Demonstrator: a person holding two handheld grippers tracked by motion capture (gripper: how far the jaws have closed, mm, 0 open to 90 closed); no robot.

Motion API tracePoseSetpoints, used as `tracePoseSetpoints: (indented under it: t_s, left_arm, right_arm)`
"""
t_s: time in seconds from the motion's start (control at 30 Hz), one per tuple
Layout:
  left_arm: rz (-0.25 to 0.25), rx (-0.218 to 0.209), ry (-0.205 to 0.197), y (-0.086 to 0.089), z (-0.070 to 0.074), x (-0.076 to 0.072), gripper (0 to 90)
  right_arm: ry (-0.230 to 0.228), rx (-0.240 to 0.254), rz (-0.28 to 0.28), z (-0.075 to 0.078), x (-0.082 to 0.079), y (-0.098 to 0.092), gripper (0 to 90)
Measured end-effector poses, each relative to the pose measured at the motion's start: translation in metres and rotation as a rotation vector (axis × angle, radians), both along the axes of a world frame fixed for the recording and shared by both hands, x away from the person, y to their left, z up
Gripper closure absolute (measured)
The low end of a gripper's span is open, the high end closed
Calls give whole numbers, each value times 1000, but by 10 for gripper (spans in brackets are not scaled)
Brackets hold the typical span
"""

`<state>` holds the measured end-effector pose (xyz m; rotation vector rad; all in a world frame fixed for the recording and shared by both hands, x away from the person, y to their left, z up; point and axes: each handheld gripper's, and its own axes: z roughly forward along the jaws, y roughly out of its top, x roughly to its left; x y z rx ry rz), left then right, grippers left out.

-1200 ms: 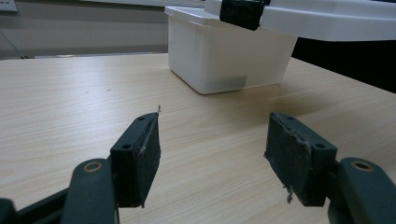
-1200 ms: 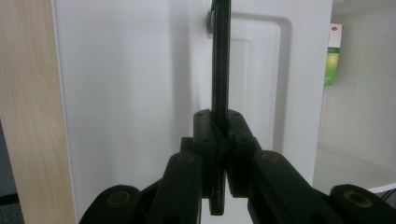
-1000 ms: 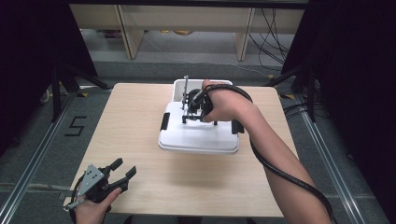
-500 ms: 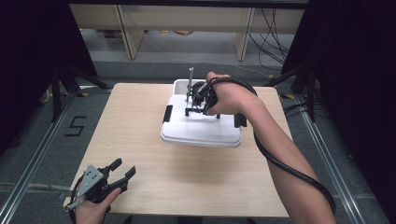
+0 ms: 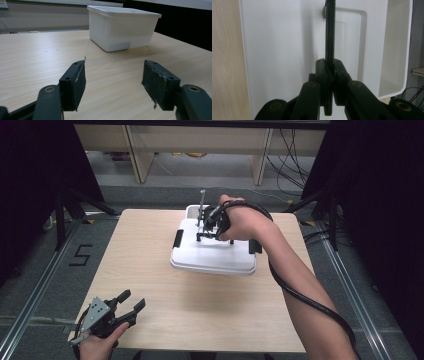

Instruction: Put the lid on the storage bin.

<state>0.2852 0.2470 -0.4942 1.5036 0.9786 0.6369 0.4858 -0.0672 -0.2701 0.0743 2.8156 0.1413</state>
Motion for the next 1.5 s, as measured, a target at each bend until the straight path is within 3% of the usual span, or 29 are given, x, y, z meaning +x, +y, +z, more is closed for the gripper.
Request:
tracePoseSetpoints:
  t_s: [0.03, 0.3, 0.4, 0.47, 0.67, 0.77, 0.97, 1.07, 1.2, 1.43, 1.5]
  left_arm:
    - [0, 1, 1, 0, 0, 0, 345]
    - [4, -4, 4, 0, 0, 0, 344]
    - [1, -3, 2, 0, 0, 0, 344]
    - [3, -6, 4, 0, 0, 0, 344]
    - [0, -6, 1, 1, 0, 0, 344]
    - [-4, -18, -10, 1, -1, 1, 344]
    - [4, -12, 5, 0, -1, 1, 344]
    - [-3, -17, -3, 1, -2, 3, 344]
    - [6, -6, 11, 2, -1, 2, 344]
    - [5, -10, 6, 3, -2, 2, 344]
    - [5, -13, 4, 3, -2, 3, 344]
  right_arm:
    - [9, -3, -33, 0, 0, 0, 852]
    - [-2, -9, 0, -5, 17, 0, 852]
    - [0, -31, -28, -5, 22, 0, 852]
    - [-9, -35, -4, -7, 29, -1, 852]
    - [-16, -26, -10, -7, 46, -5, 852]
    - [-34, -30, 13, -6, 55, -6, 852]
    - [-54, -27, 21, -5, 71, -8, 852]
    - [-45, -17, -2, -2, 79, -9, 852]
    - [-64, -4, 21, 4, 90, -8, 852]
    - [-86, -7, 20, 9, 97, 0, 852]
    - [-72, -9, 8, 8, 97, 3, 852]
